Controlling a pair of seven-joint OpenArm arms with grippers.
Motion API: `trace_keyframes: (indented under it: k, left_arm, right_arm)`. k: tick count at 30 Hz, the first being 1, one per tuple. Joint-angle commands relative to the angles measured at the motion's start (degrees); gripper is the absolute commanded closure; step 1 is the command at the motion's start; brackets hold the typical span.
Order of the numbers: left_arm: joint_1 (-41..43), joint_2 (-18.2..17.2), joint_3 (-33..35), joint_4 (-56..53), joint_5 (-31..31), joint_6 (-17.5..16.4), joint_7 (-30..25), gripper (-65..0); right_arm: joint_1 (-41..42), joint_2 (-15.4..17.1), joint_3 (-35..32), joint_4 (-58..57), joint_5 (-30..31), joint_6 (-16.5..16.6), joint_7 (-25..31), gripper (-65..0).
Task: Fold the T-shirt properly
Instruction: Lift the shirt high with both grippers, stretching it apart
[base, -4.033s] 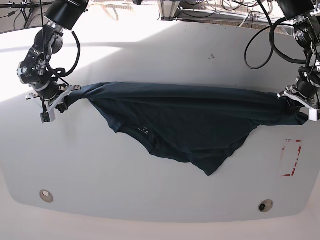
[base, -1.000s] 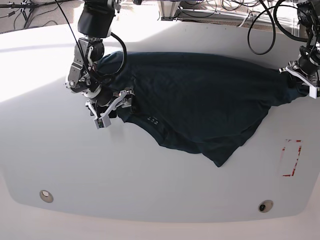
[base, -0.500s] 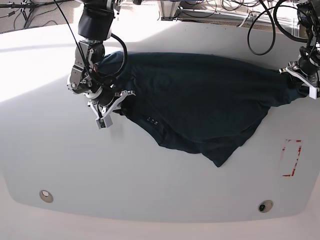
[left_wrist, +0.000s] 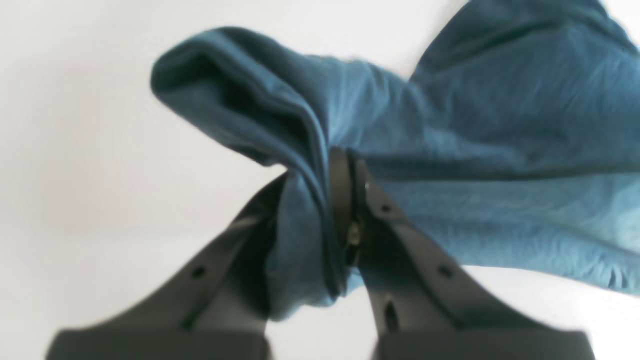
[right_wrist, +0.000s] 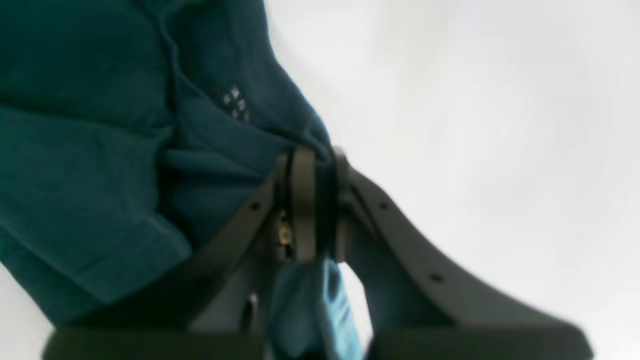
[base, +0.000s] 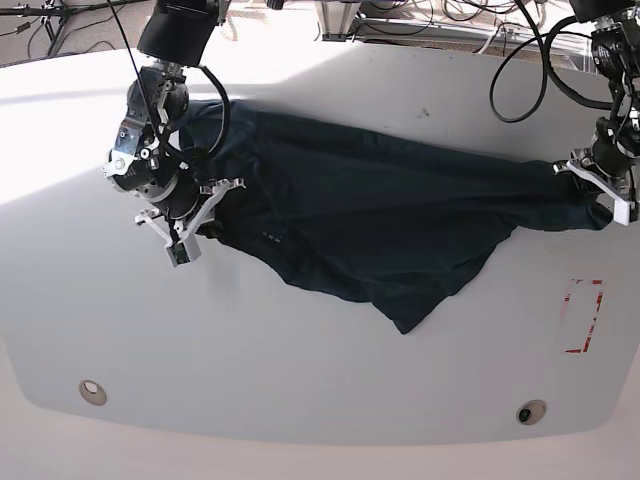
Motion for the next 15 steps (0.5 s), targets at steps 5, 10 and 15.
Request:
trace_keyframes:
  k: [5, 10, 15]
  left_arm:
    - [-7.3, -1.0, 3.2, 3.2, -0.7, 0.0, -1.9, -1.1]
    - [-13.8, -0.9, 5.9, 2.9, -0.6, 0.0, -1.9, -1.1]
    - [-22.1, -0.9, 8.6, -0.1, -0.3, 0.0, -1.9, -1.1]
  right_arm:
    - [3.4, 3.9, 0.2, 8.8, 0.6, 0.0, -1.9, 0.0]
    - [7.8, 6.9, 0.2, 9.1, 0.6, 0.0, -3.5, 0.0]
    - [14.3, 10.8, 0.2, 7.0, 0.7, 0.0, -3.5, 0.0]
